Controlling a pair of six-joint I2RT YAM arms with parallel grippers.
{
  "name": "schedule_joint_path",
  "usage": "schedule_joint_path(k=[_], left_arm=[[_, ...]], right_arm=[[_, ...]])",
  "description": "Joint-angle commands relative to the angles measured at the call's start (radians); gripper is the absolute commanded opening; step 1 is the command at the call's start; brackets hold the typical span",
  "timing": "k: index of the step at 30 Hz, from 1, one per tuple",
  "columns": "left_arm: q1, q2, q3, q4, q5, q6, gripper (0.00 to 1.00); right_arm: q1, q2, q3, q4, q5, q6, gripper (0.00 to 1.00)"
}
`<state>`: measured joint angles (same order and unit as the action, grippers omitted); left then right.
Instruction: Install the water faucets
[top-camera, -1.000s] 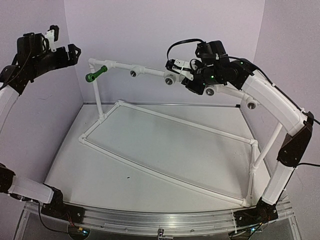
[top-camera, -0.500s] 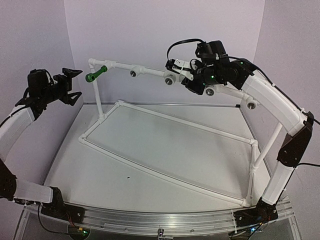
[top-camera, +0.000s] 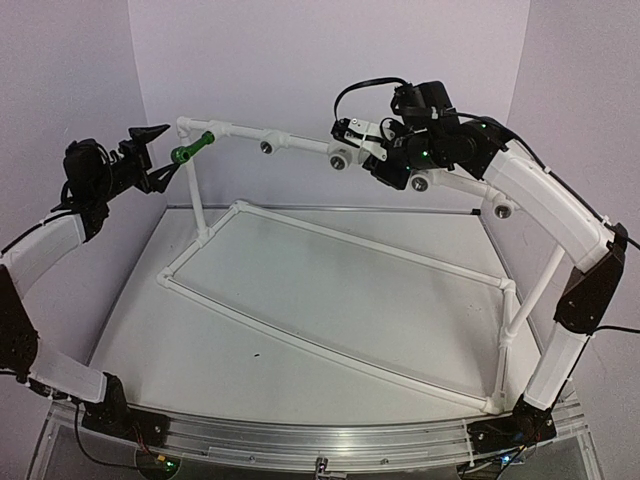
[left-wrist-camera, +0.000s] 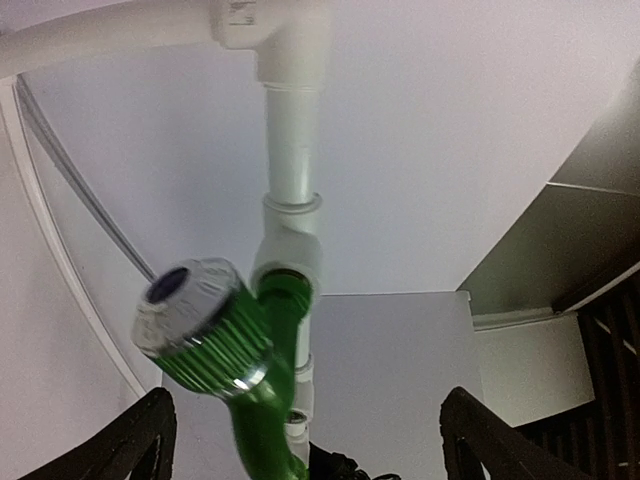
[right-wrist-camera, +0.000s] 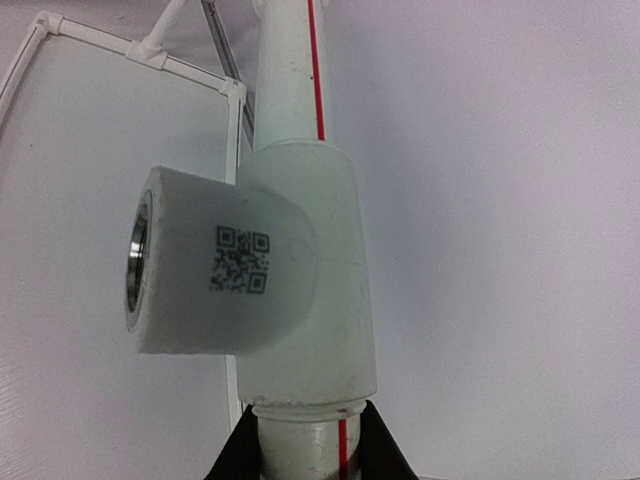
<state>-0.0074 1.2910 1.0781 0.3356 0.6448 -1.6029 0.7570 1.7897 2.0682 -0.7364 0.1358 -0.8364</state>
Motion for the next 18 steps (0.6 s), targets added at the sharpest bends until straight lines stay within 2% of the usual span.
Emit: schedule_joint_path(k=[1, 14, 18], left_arm=[[-0.002, 0.076, 0.033, 0.126, 0.062, -0.071, 0.89], [-0.030, 0.162, 0.094, 0.147, 0.083, 0.044, 0.70], [-0.035, 0.149, 0.106, 0.109, 0.070, 0.146, 0.60]], right_arm=[[0.001, 0.014, 0.013, -0.017, 0.010, 0.154, 0.00], [0.000, 0.016, 0.016, -0.018, 0.017, 0.155, 0.00], [0.001, 0.017, 0.020, -0.021, 0.021, 0.158, 0.00]])
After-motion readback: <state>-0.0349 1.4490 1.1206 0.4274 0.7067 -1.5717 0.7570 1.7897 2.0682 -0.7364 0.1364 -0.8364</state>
